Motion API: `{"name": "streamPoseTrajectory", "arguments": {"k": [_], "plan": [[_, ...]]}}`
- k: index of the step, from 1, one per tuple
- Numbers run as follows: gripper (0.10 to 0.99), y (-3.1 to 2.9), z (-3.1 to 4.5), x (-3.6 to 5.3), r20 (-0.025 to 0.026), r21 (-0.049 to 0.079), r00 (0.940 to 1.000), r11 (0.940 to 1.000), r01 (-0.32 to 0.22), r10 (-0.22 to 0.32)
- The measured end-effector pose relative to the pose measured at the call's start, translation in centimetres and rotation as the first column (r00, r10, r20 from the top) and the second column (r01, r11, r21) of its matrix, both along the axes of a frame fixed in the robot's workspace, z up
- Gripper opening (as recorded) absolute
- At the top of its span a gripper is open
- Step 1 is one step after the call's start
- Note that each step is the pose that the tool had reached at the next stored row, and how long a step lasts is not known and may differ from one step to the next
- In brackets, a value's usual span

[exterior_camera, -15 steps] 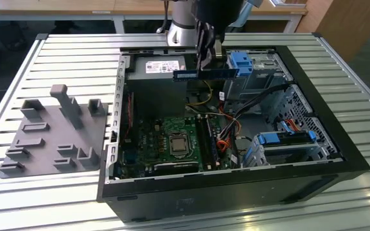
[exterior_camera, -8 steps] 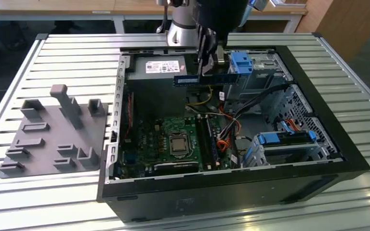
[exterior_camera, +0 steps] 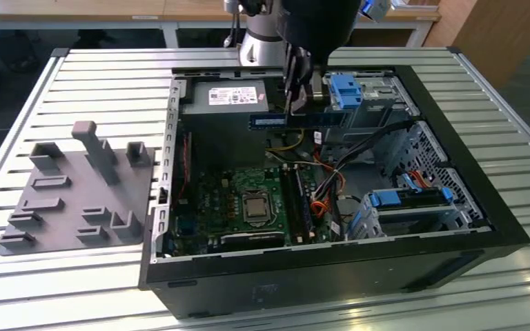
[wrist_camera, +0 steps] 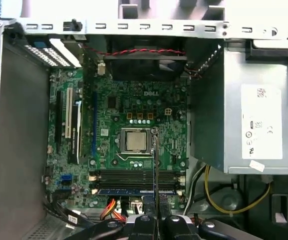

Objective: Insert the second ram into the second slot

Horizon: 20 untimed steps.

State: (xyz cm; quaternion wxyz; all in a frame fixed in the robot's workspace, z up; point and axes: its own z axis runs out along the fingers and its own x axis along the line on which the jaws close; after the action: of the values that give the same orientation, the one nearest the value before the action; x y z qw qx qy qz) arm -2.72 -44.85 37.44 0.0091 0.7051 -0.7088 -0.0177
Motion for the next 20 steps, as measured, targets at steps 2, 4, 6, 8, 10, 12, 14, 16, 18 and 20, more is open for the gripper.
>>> {"name": "streamPoseTrajectory", "arguments": {"k": [2, 4, 6, 8, 10, 12, 14, 16, 18, 20], "plan": [[0.137, 0.0, -0.03, 0.01, 0.0, 0.0, 0.9994, 0.9994, 0.036, -0.036], [0.137, 0.0, -0.05, 0.01, 0.0, 0.0, 0.9974, 0.9974, 0.072, -0.072], [0.137, -0.01, -0.08, 0.01, 0.0, -0.001, 0.9942, 0.9942, 0.108, -0.108], [0.137, -0.01, -0.11, 0.01, 0.0001, -0.001, 0.9894, 0.9894, 0.145, -0.145], [0.137, -0.01, -0.14, 0.0, 0.0001, -0.001, 0.9836, 0.9836, 0.18, -0.18], [0.137, -0.01, -0.17, 0.01, 0.0002, -0.002, 0.9765, 0.9765, 0.216, -0.216], [0.137, 0.0, -0.21, 0.01, 0.0004, -0.002, 0.9678, 0.9678, 0.252, -0.252], [0.137, 0.0, -0.24, 0.01, 0.0006, -0.003, 0.958, 0.958, 0.287, -0.287], [0.137, 0.0, -0.27, 0.0, 0.0009, -0.004, 0.947, 0.947, 0.321, -0.321], [0.137, -0.01, -0.31, 0.01, 0.0011, -0.005, 0.9349, 0.9349, 0.355, -0.355]]}}
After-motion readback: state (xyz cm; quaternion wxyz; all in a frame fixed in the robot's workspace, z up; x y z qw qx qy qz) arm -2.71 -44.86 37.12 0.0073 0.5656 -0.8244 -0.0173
